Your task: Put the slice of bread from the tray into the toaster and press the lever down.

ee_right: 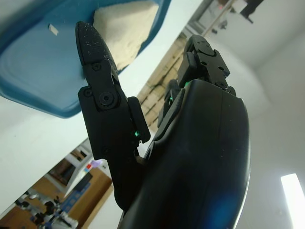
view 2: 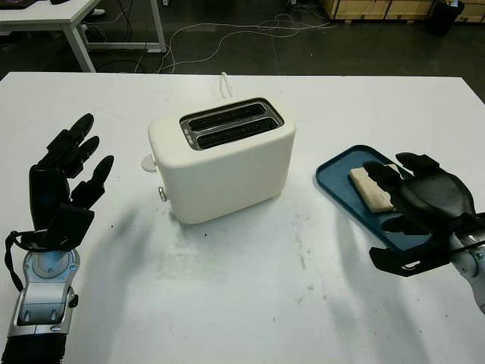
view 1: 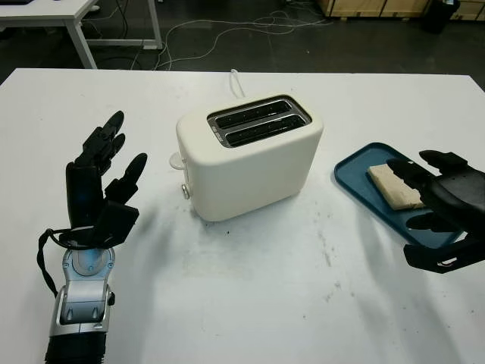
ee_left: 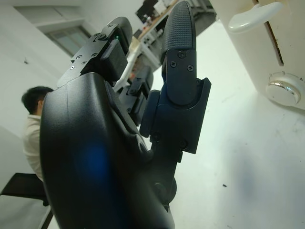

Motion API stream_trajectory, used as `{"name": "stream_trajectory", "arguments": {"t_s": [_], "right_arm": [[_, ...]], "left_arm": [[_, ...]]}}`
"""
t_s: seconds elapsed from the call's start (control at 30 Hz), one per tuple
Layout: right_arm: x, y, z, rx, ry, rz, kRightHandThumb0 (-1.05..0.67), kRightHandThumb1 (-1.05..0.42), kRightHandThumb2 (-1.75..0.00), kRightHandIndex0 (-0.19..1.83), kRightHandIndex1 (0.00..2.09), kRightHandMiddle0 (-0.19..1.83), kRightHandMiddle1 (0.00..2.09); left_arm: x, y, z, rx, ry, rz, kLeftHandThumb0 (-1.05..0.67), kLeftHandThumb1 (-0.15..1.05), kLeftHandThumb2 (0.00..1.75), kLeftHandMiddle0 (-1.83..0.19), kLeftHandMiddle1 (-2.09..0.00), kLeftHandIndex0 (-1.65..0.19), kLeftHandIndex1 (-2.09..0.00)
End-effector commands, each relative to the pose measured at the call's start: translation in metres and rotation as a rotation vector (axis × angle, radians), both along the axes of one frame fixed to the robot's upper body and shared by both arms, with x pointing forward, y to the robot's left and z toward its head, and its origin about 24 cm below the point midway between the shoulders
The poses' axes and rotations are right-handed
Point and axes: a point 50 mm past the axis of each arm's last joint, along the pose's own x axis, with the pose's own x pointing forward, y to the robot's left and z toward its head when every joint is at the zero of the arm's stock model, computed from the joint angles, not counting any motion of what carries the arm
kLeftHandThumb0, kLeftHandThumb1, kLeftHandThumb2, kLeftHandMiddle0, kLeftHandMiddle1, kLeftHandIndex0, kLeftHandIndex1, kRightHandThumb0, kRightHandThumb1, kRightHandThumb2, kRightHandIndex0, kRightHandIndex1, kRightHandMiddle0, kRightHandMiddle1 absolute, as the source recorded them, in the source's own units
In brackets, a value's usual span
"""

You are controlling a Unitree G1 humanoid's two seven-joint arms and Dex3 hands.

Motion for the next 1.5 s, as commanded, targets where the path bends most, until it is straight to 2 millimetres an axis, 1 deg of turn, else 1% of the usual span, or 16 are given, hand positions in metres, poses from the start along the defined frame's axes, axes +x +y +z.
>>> {"name": "stream_trajectory", "arguments": {"t_s": [0.0,0.17,0.27,0.4,0.63,0.8,0.93,1.1,1.3,1.47], "right_arm": [[0.002,-0.001,0.003,0.004,-0.023,-0.018,-0.58,-0.91,0.00,0.00,0.24,0.08,0.02],[0.003,-0.003,0.006,0.002,-0.029,-0.022,-0.58,-0.90,0.00,0.00,0.27,0.09,0.02],[0.004,-0.003,0.004,-0.006,-0.014,-0.027,-0.59,-0.90,0.00,0.00,0.25,0.08,0.02],[0.006,-0.005,-0.008,0.010,0.028,-0.049,-0.62,-0.91,0.00,0.00,0.21,0.07,0.02],[0.010,-0.014,-0.035,0.046,0.081,-0.088,-0.66,-0.88,0.00,0.00,0.15,0.03,0.01],[0.011,-0.018,-0.047,0.058,0.113,-0.110,-0.67,-0.88,0.00,0.00,0.01,0.00,0.00],[0.013,-0.020,-0.056,0.060,0.143,-0.129,-0.67,-0.89,0.00,0.00,0.00,0.00,0.00],[0.013,-0.022,-0.066,0.068,0.117,-0.119,-0.67,-0.86,0.00,0.00,0.00,0.00,0.00],[0.018,-0.020,-0.068,0.085,0.102,-0.091,-0.64,-0.86,0.00,0.00,0.00,0.00,0.00],[0.026,-0.013,-0.065,0.090,0.115,-0.033,-0.60,-0.86,0.00,0.00,0.00,0.00,0.00]], "left_arm": [[-0.001,0.001,0.001,0.005,-0.008,-0.004,-0.69,0.92,0.34,-0.62,-0.01,-0.51,0.00],[-0.001,0.001,0.001,0.010,-0.008,-0.001,-0.71,0.92,0.33,-0.62,-0.01,-0.51,0.00],[-0.001,0.001,0.001,0.007,-0.010,-0.004,-0.70,0.92,0.33,-0.62,-0.01,-0.51,0.00],[-0.001,0.001,0.001,0.007,-0.008,0.001,-0.71,0.92,0.33,-0.62,-0.01,-0.51,0.00],[-0.001,0.001,0.002,0.012,-0.017,0.004,-0.70,0.92,0.33,-0.62,-0.01,-0.51,0.00],[-0.001,0.001,0.002,0.010,-0.024,0.007,-0.69,0.92,0.33,-0.63,-0.02,-0.52,0.00],[-0.001,0.001,0.003,0.017,-0.024,0.009,-0.71,0.92,0.33,-0.63,-0.02,-0.52,0.00],[0.000,0.001,0.003,0.015,-0.028,0.011,-0.70,0.92,0.33,-0.64,-0.02,-0.52,-0.01],[0.000,0.001,0.003,0.022,-0.032,0.015,-0.70,0.92,0.33,-0.64,-0.02,-0.52,0.00],[0.000,0.001,0.003,0.016,-0.027,0.012,-0.71,0.92,0.33,-0.63,-0.02,-0.52,0.00]]}}
